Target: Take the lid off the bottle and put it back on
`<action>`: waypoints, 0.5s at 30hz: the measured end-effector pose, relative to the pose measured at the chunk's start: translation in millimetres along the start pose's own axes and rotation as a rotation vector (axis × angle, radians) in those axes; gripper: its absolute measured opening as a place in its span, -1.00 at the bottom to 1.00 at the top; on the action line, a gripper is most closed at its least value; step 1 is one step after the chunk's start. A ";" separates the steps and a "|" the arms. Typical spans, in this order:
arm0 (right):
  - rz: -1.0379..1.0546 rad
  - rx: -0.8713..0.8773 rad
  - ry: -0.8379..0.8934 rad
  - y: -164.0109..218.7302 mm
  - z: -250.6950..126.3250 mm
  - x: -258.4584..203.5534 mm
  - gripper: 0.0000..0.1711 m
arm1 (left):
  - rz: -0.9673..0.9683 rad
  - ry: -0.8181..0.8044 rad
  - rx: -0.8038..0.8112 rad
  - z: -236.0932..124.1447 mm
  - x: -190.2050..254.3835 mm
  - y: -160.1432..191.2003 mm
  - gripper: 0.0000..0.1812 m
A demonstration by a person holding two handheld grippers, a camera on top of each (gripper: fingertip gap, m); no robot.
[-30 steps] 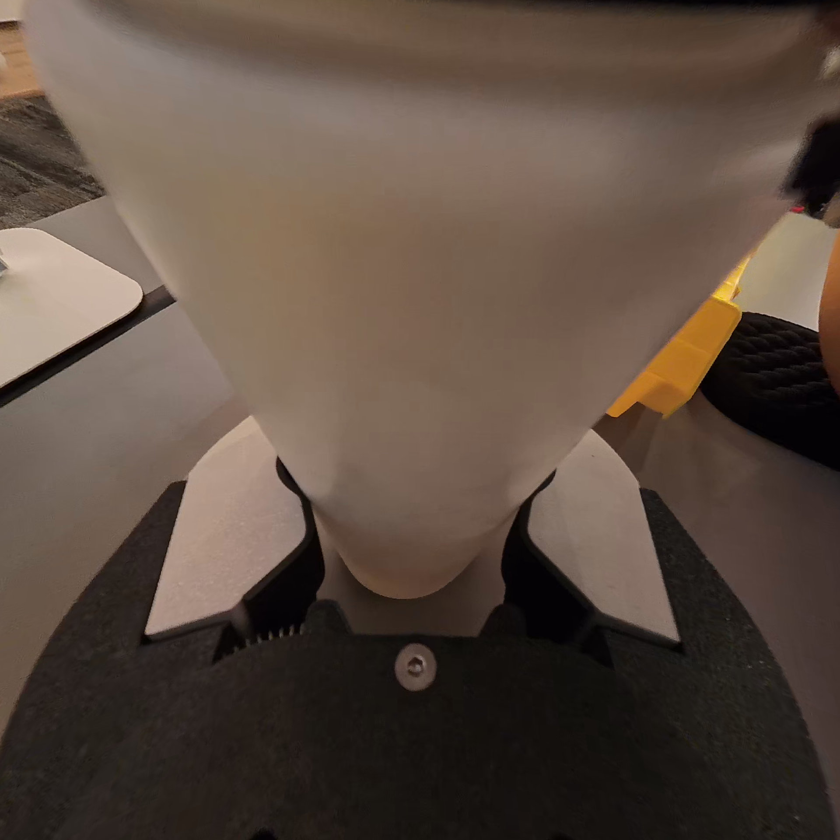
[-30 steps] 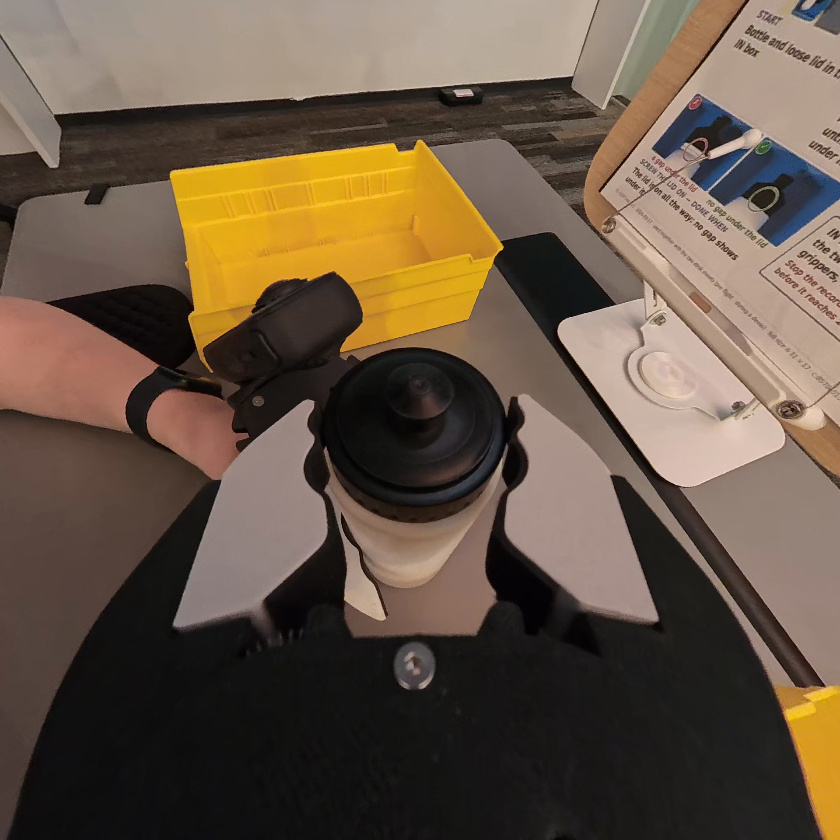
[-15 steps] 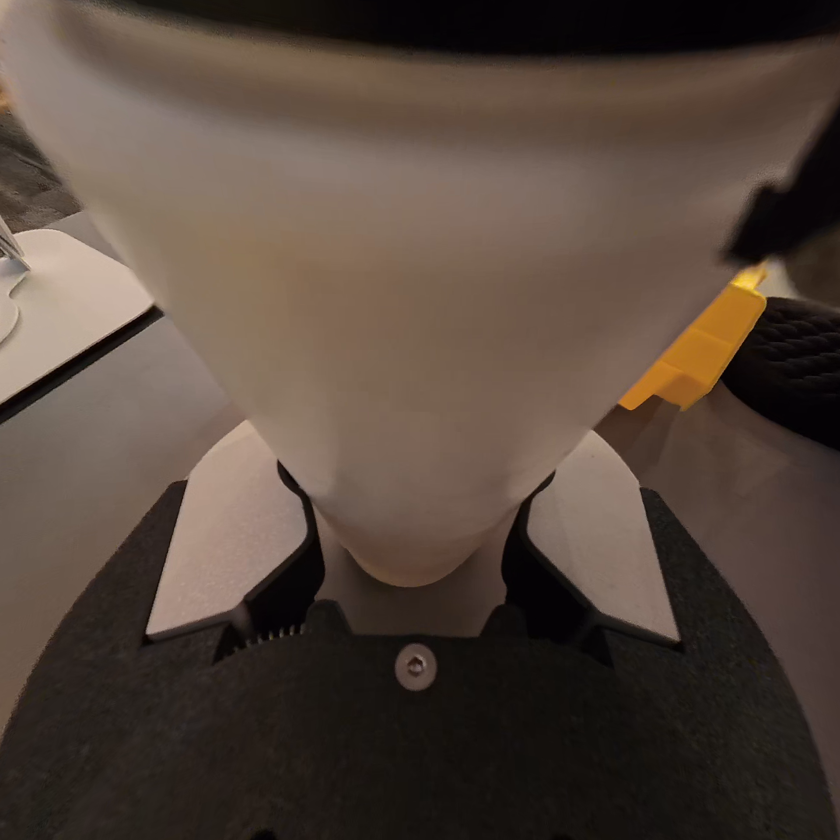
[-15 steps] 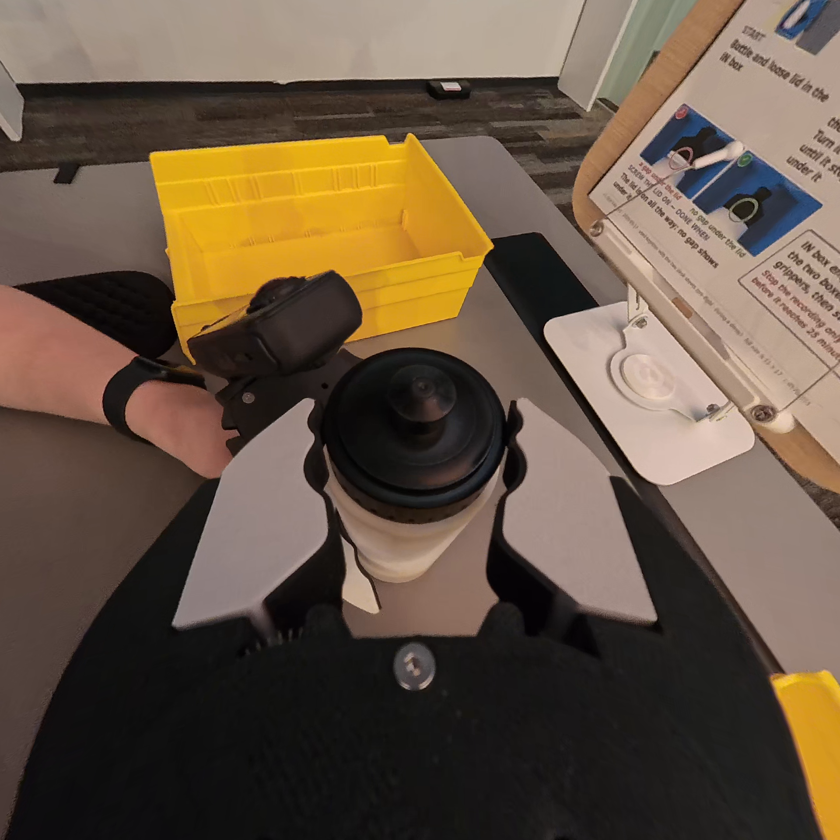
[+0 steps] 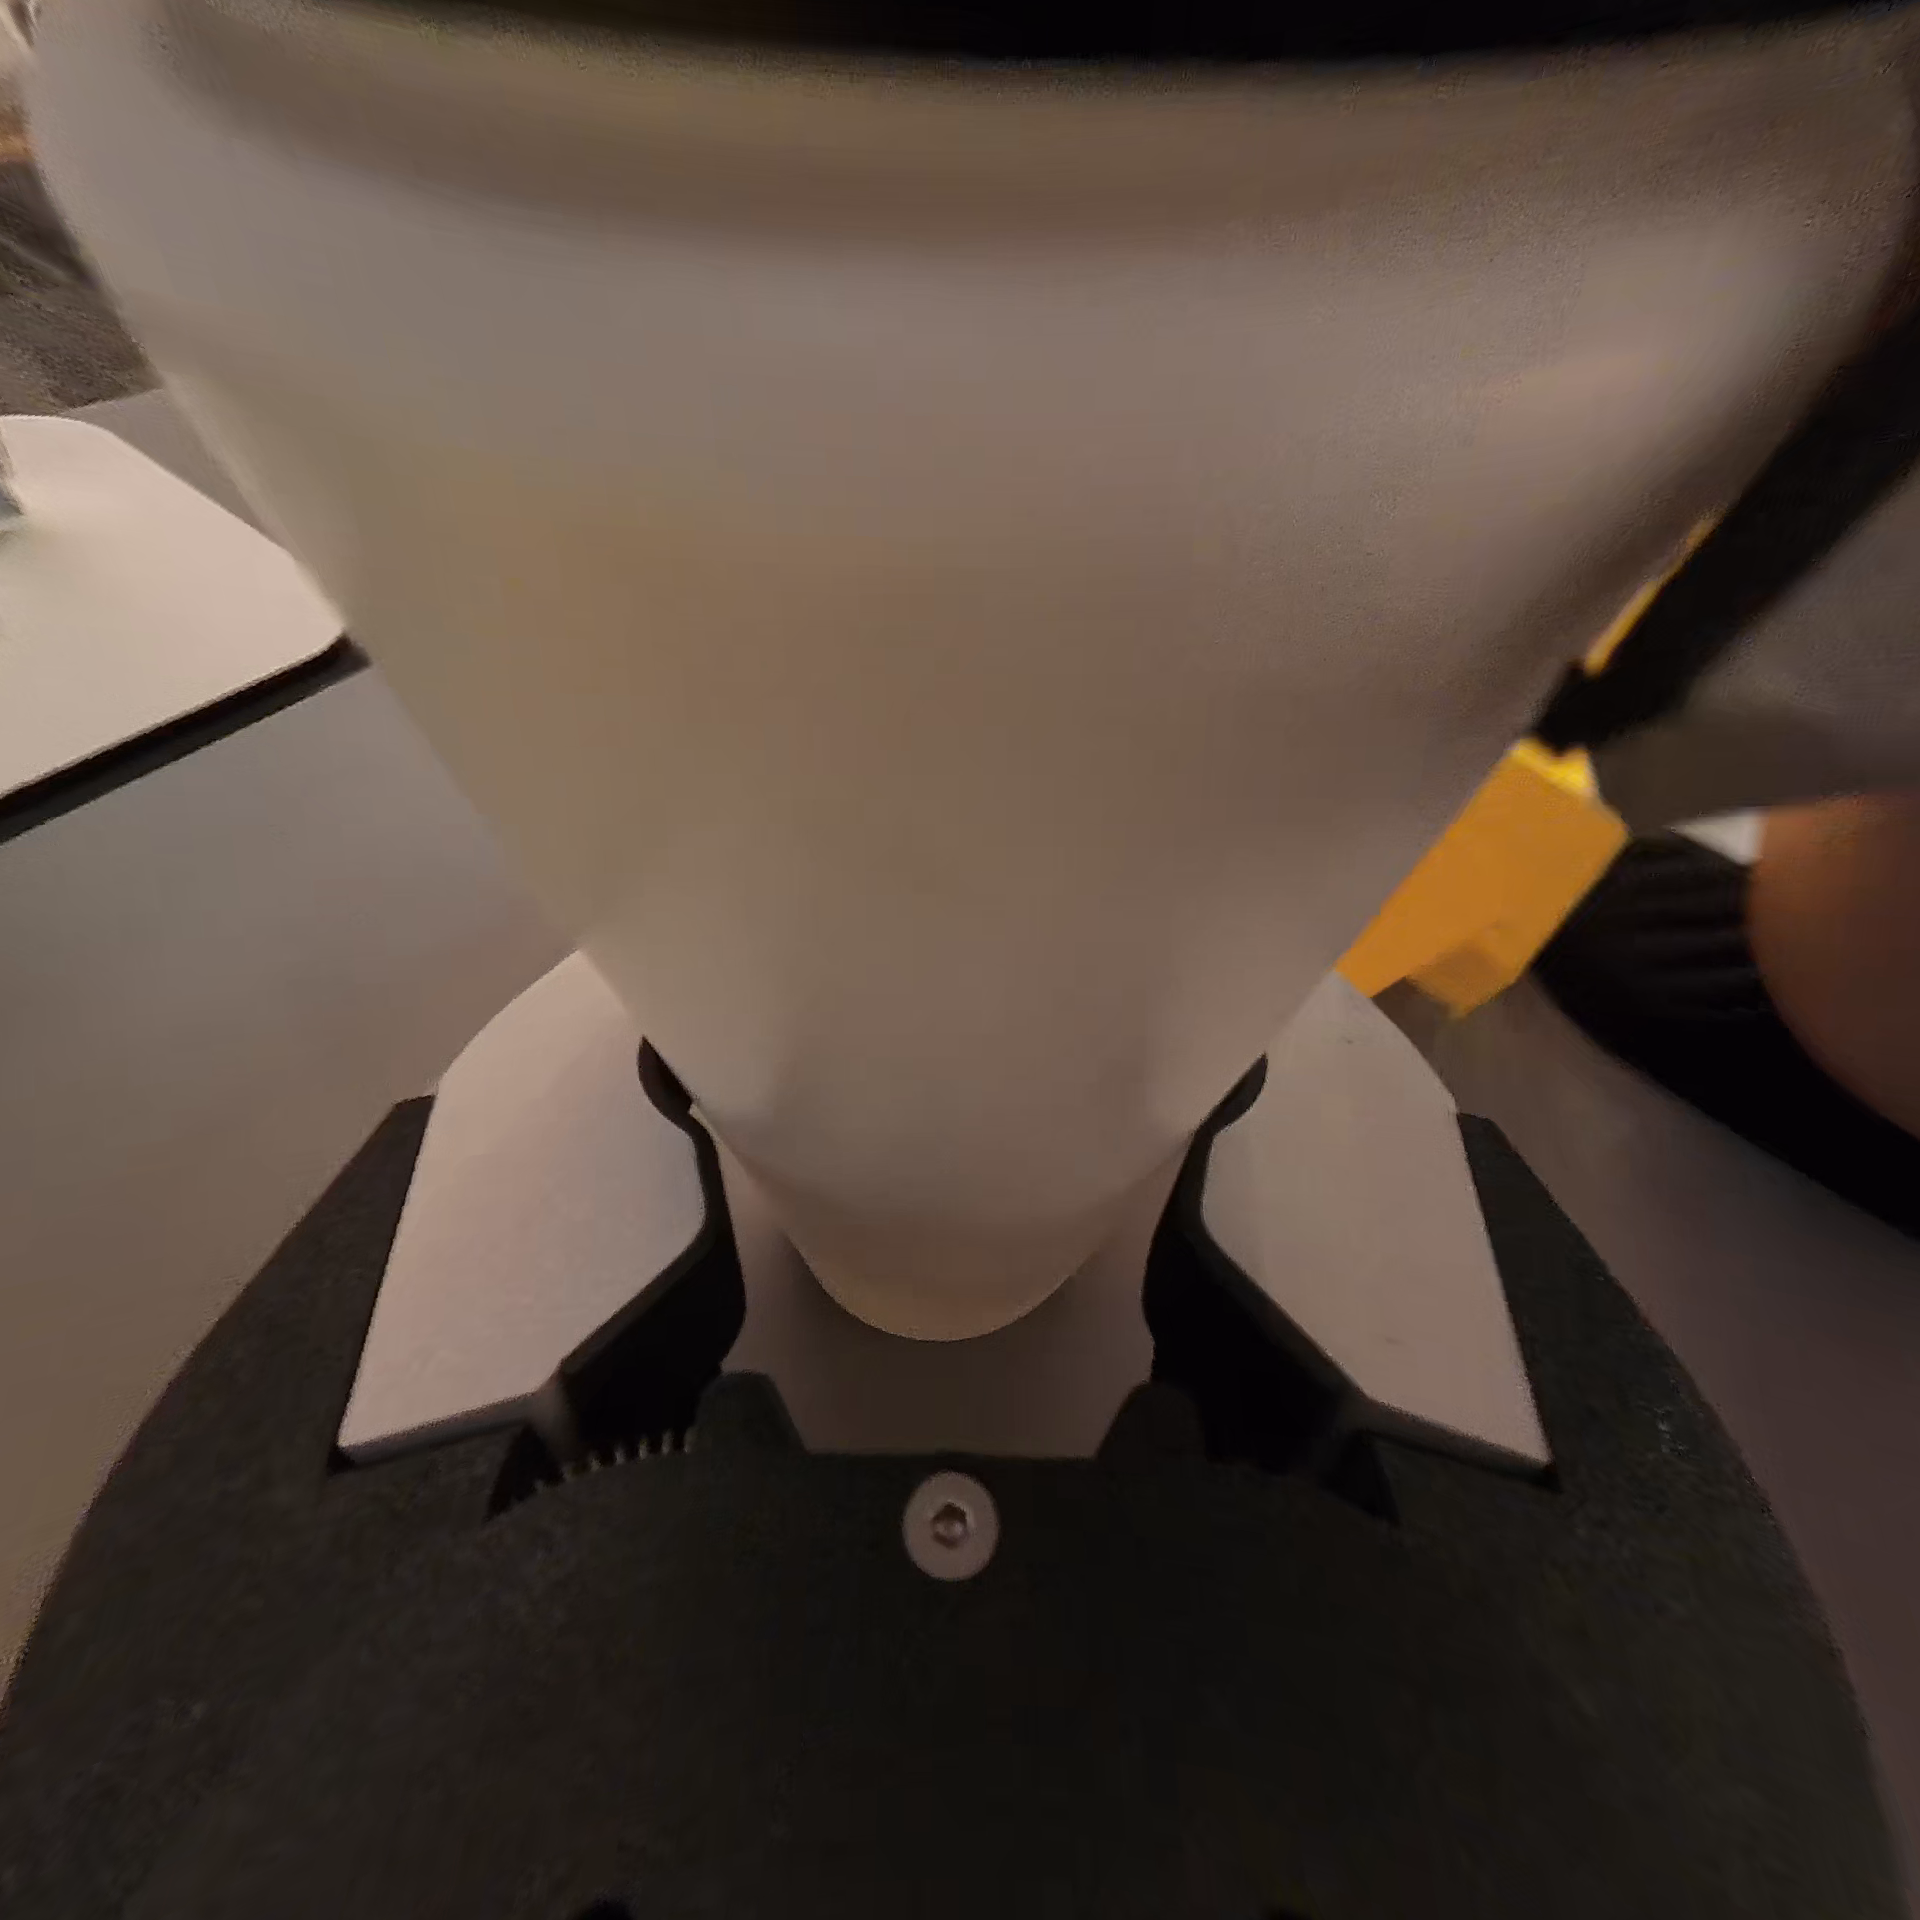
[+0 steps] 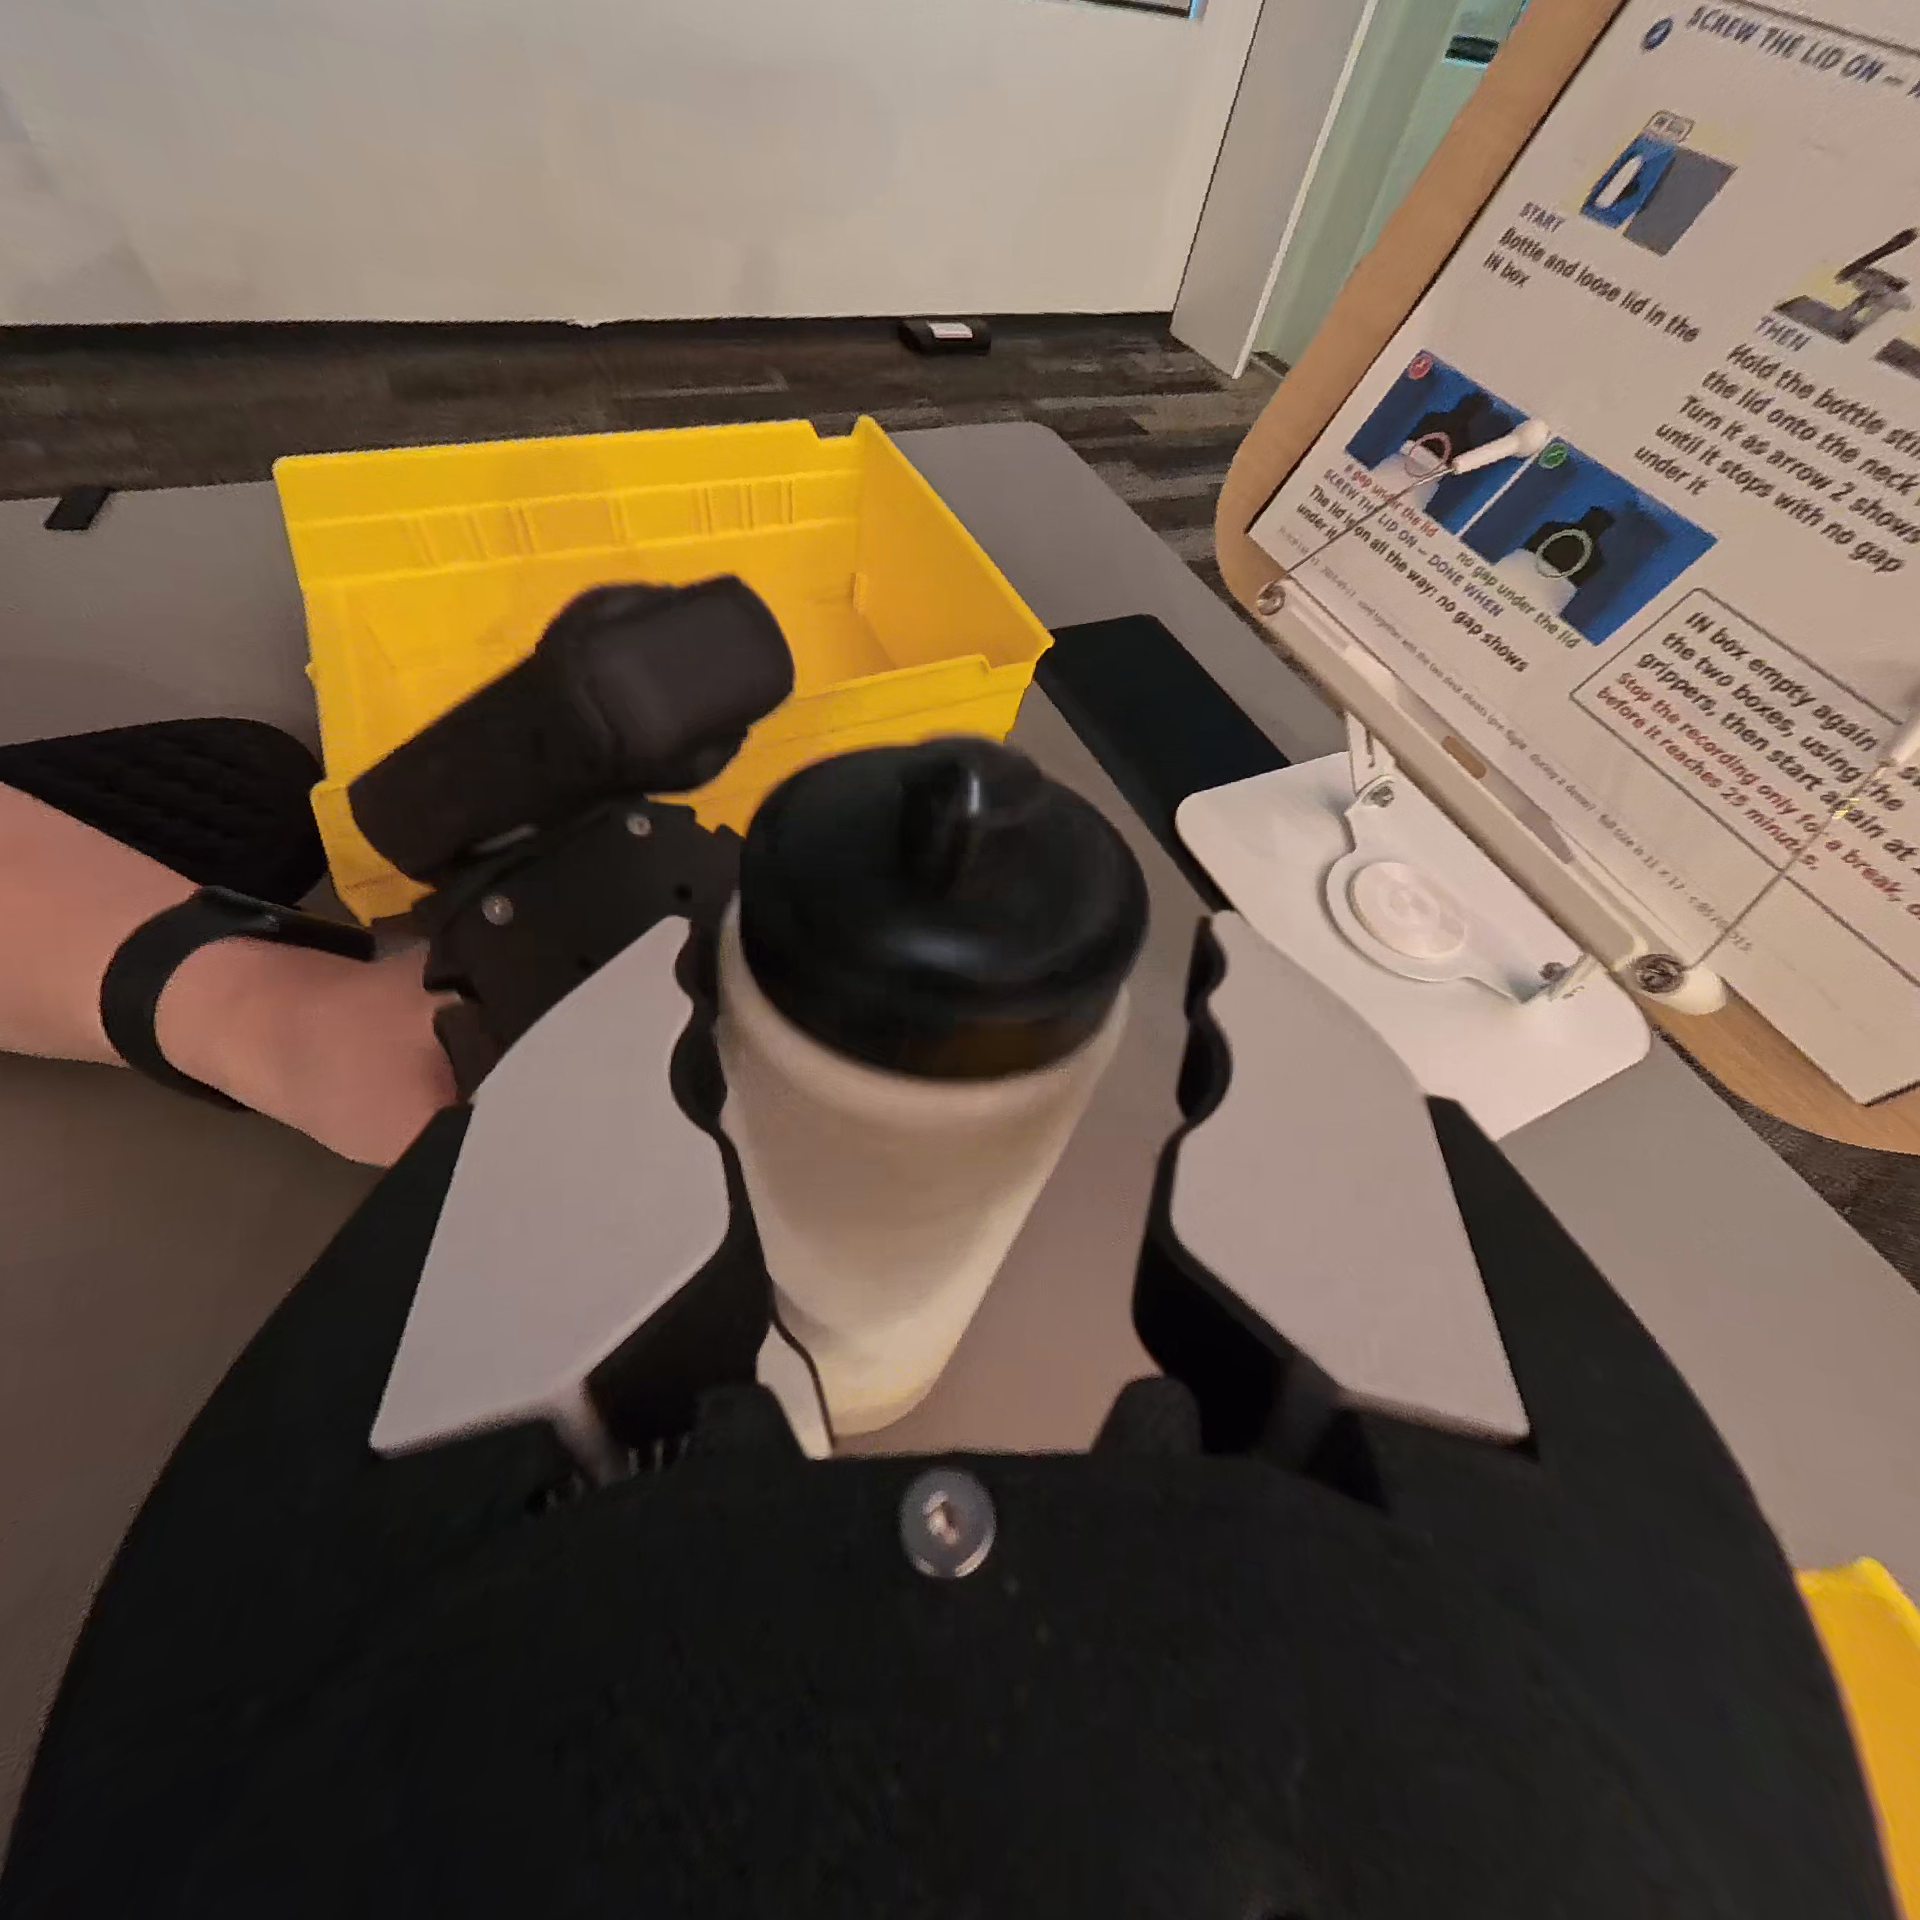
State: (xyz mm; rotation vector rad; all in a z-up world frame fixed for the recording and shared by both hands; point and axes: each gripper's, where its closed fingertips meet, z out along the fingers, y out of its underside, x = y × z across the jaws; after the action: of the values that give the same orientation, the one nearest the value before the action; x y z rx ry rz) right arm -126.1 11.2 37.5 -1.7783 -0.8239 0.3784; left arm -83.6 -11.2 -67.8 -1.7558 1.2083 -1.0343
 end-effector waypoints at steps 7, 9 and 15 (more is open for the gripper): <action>0.214 0.130 -0.206 -19.5 -19.4 -8.4 0.01 | -0.125 0.128 0.058 -29.1 12.2 -34.3 0.09; 0.248 0.100 -0.263 -12.3 -13.9 -13.5 -0.01 | -0.116 0.136 0.049 -31.3 14.9 -35.7 0.09; 0.246 0.017 -0.320 3.9 1.8 -25.3 -0.08 | -0.094 0.180 0.035 -34.0 23.5 -37.7 0.09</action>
State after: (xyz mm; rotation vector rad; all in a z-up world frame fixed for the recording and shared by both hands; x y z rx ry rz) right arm -143.8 -5.7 29.8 -1.8344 -0.8190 0.8458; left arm -96.3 -28.0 -16.0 -1.7359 1.2181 -1.2840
